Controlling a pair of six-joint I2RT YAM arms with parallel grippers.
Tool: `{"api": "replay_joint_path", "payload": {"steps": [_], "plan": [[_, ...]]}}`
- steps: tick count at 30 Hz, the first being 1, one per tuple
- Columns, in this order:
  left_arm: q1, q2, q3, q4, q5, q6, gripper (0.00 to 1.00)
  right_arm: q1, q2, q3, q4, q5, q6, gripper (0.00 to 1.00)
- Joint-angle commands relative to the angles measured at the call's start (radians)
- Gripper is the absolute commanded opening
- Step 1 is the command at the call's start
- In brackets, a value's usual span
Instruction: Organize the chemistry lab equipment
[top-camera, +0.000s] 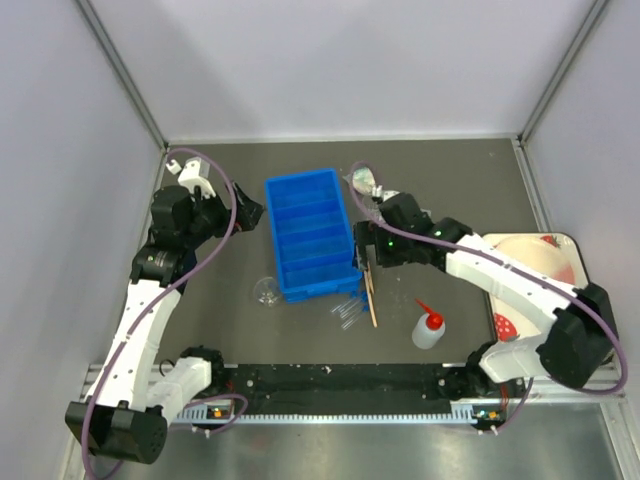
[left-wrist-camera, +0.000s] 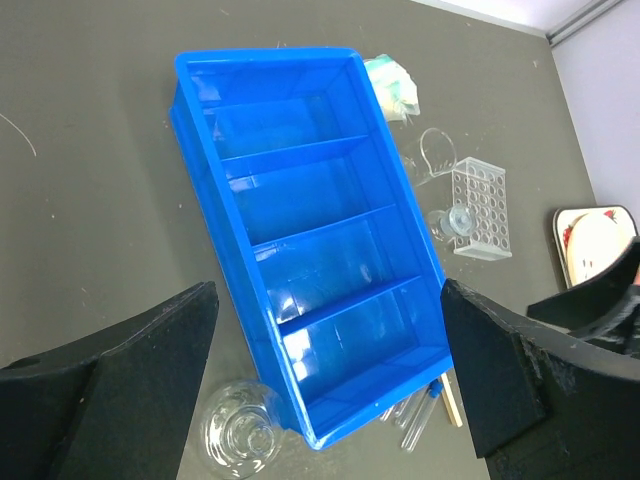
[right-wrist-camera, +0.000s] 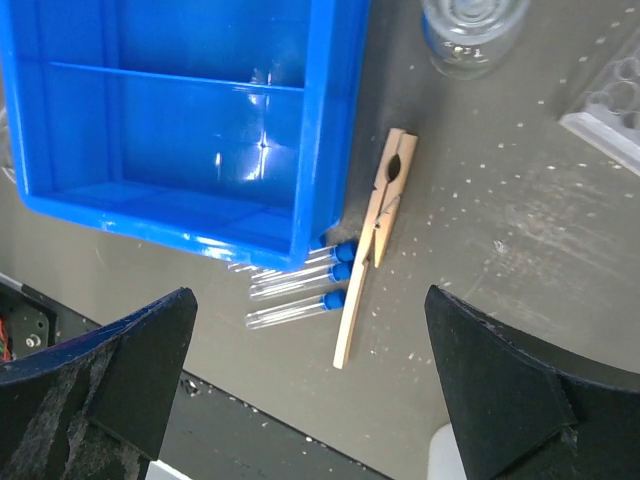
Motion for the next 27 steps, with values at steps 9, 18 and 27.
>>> {"api": "replay_joint_path", "payload": {"steps": [9, 18, 27], "plan": [[-0.002, -0.04, -0.024, 0.048, 0.038, -0.006, 0.98, 0.041, 0.194, 0.052, 0.128, 0.051, 0.044, 0.98], [-0.004, -0.036, -0.029, 0.049, 0.054, -0.006, 0.98, 0.079, 0.298, 0.101, 0.139, 0.071, 0.044, 0.75], [-0.002, -0.044, -0.021, 0.037, 0.045, 0.009, 0.98, 0.122, 0.381, 0.196, 0.105, 0.111, 0.042, 0.2]]}}
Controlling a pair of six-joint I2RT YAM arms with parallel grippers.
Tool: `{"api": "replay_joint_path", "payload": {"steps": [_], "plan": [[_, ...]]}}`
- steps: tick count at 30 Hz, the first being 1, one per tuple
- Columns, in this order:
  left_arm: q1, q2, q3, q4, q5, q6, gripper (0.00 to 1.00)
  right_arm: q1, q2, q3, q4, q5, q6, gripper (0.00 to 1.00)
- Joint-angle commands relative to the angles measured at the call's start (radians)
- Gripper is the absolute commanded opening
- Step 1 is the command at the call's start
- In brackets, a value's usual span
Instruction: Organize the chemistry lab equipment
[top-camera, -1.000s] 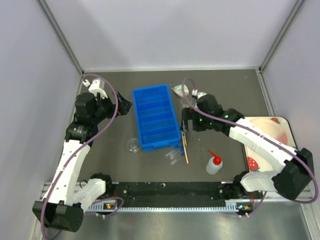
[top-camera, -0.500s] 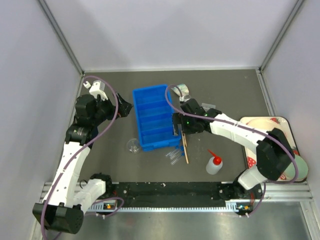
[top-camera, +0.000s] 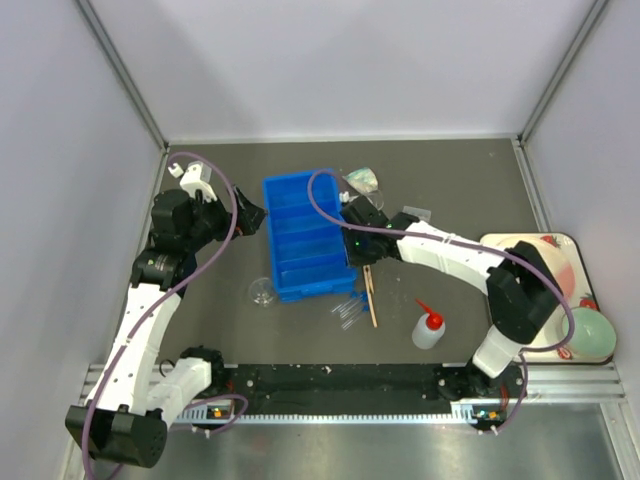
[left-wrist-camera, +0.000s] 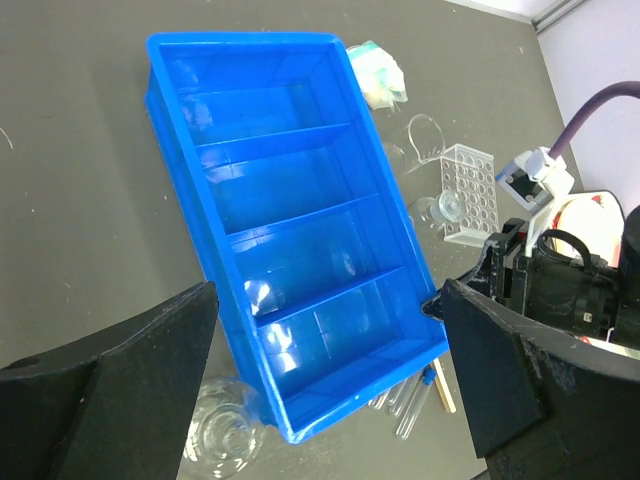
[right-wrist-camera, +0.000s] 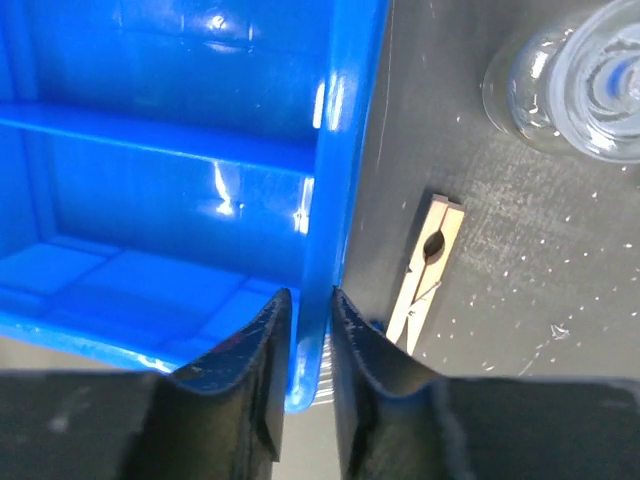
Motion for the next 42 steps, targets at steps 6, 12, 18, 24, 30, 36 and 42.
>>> {"api": "replay_joint_path", "payload": {"steps": [6, 12, 18, 24, 30, 36, 42], "plan": [[-0.002, -0.027, 0.011, 0.023, 0.006, 0.016, 0.98, 0.039, 0.104, 0.13, -0.002, 0.06, 0.006, 0.0], [-0.002, -0.038, 0.003, 0.023, 0.005, 0.019, 0.98, 0.039, 0.176, 0.206, -0.014, 0.133, 0.015, 0.0], [-0.002, -0.039, -0.002, 0.02, 0.012, 0.021, 0.98, 0.026, 0.292, 0.349, -0.037, 0.167, 0.032, 0.0], [-0.002, -0.034, -0.006, 0.021, 0.009, 0.024, 0.98, -0.012, 0.375, 0.484, -0.051, 0.166, 0.04, 0.0], [-0.002, -0.028, -0.005, 0.018, 0.001, 0.026, 0.98, -0.027, 0.414, 0.545, -0.062, 0.187, 0.008, 0.1], [-0.002, -0.015, -0.006, 0.02, -0.011, 0.042, 0.98, -0.027, 0.335, 0.535, -0.077, 0.21, -0.035, 0.63], [-0.004, -0.03, 0.023, 0.023, -0.014, 0.065, 0.98, -0.029, 0.076, 0.446, -0.106, 0.253, -0.074, 0.87]]}}
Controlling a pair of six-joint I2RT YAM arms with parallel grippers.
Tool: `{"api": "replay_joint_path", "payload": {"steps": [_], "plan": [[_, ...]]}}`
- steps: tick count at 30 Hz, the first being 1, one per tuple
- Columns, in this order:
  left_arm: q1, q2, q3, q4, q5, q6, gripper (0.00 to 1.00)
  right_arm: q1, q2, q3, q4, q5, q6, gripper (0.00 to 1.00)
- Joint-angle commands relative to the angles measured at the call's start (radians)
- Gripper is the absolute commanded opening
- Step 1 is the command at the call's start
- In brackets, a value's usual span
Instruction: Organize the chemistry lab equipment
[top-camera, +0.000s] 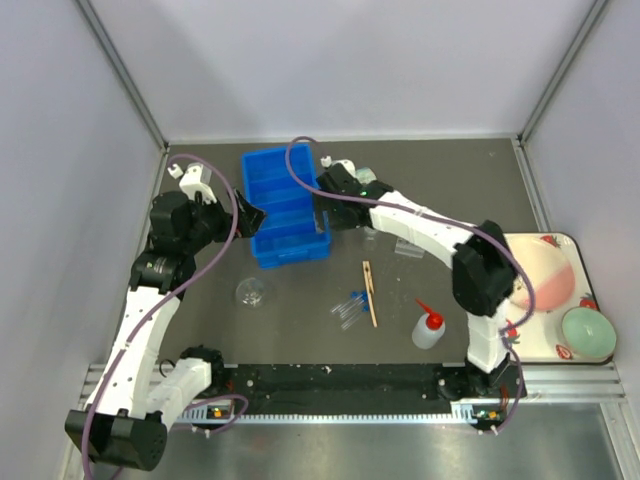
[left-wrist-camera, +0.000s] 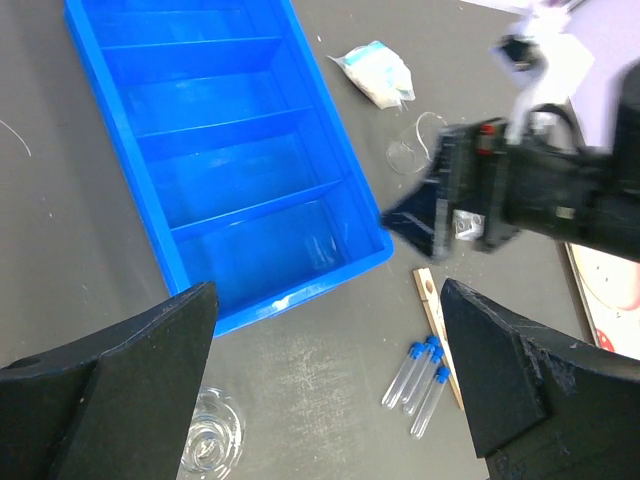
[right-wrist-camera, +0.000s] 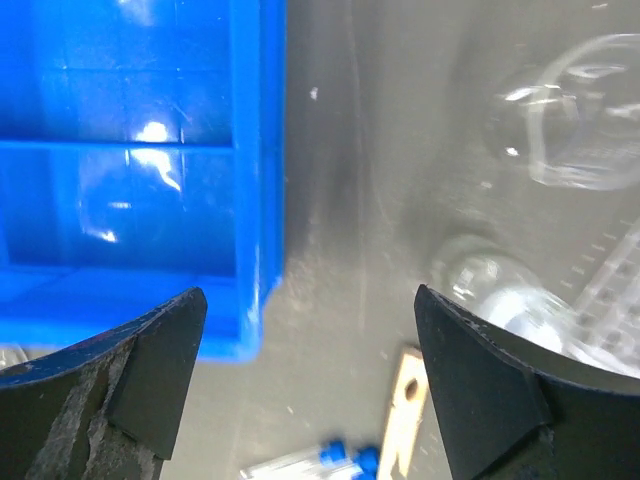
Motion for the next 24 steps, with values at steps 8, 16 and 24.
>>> {"api": "replay_joint_path", "payload": {"steps": [8, 16, 24], "plan": [[-0.171, 0.036, 0.062, -0.01, 0.042, 0.081, 0.97, -0.021, -0.715, -0.35, -0.099, 0.195, -0.059, 0.87], [-0.527, 0.185, 0.088, -0.048, -0.123, 0.207, 0.96, -0.078, -0.992, -0.512, -0.193, 0.174, -0.056, 0.88], [-0.752, 0.493, 0.14, -0.188, -0.301, 0.285, 0.96, -0.08, -1.081, -0.616, -0.211, 0.145, -0.01, 0.88]]}}
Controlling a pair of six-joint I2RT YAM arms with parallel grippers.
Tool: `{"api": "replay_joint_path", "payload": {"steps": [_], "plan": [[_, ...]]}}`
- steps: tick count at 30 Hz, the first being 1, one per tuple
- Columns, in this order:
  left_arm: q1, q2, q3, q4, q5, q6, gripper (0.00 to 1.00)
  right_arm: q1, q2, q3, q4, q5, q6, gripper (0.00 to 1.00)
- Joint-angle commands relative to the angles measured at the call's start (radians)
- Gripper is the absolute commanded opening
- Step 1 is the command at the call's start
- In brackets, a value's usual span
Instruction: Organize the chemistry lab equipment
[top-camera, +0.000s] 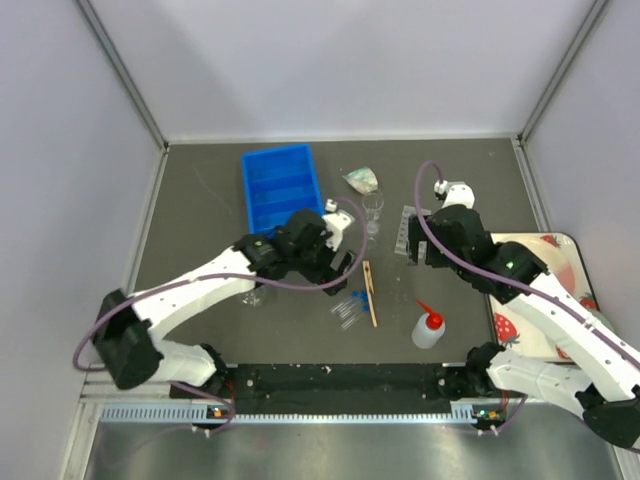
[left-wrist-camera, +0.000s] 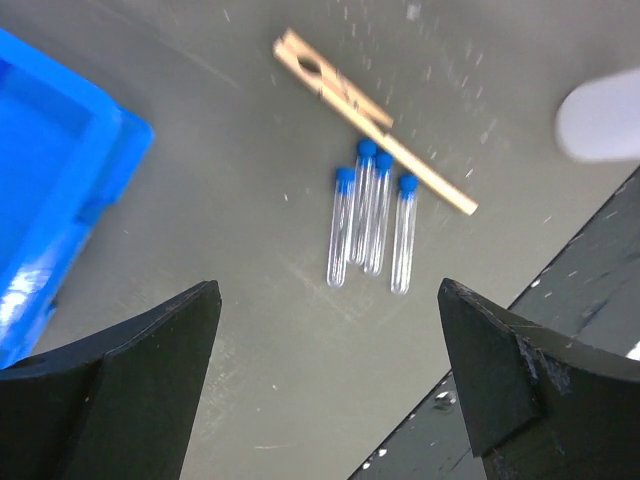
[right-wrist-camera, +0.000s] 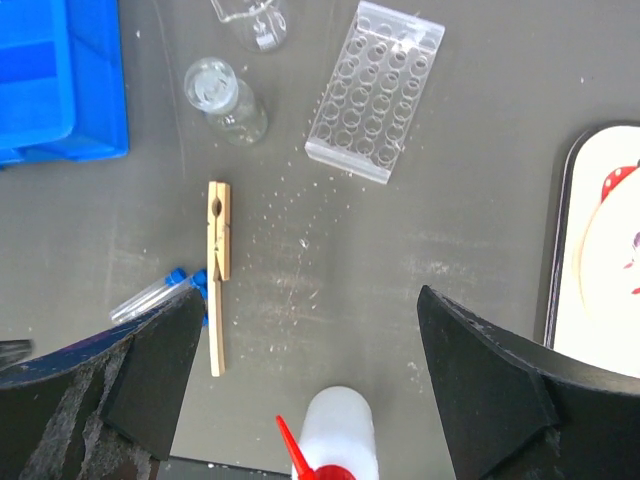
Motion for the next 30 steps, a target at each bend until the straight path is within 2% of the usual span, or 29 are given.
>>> {"api": "replay_joint_path", "payload": {"steps": [1, 4, 9, 15, 20, 30], "plan": [[-0.076, 0.12, 0.025, -0.077, -0.142, 0.067, 0.95, -0.006, -0.058, -0.042, -0.01, -0.017, 0.032, 0.88], [-0.106, 0.206, 0.015, -0.077, -0.216, 0.109, 0.95, -0.006, -0.07, -0.066, 0.001, -0.039, 0.042, 0.89], [-0.107, 0.306, 0.015, -0.077, -0.314, 0.083, 0.93, -0.006, -0.084, -0.093, 0.028, -0.067, 0.043, 0.89], [-0.106, 0.381, 0.024, -0.034, -0.311, 0.078, 0.91, -0.006, -0.093, -0.119, 0.044, -0.091, 0.043, 0.89], [-0.107, 0.39, 0.015, -0.016, -0.268, 0.084, 0.87, -0.006, -0.099, -0.131, 0.044, -0.09, 0.039, 0.89], [-0.146, 0.286, -0.047, -0.006, -0.237, 0.064, 0.86, -0.006, -0.09, -0.145, 0.048, -0.1, 0.046, 0.89]]}}
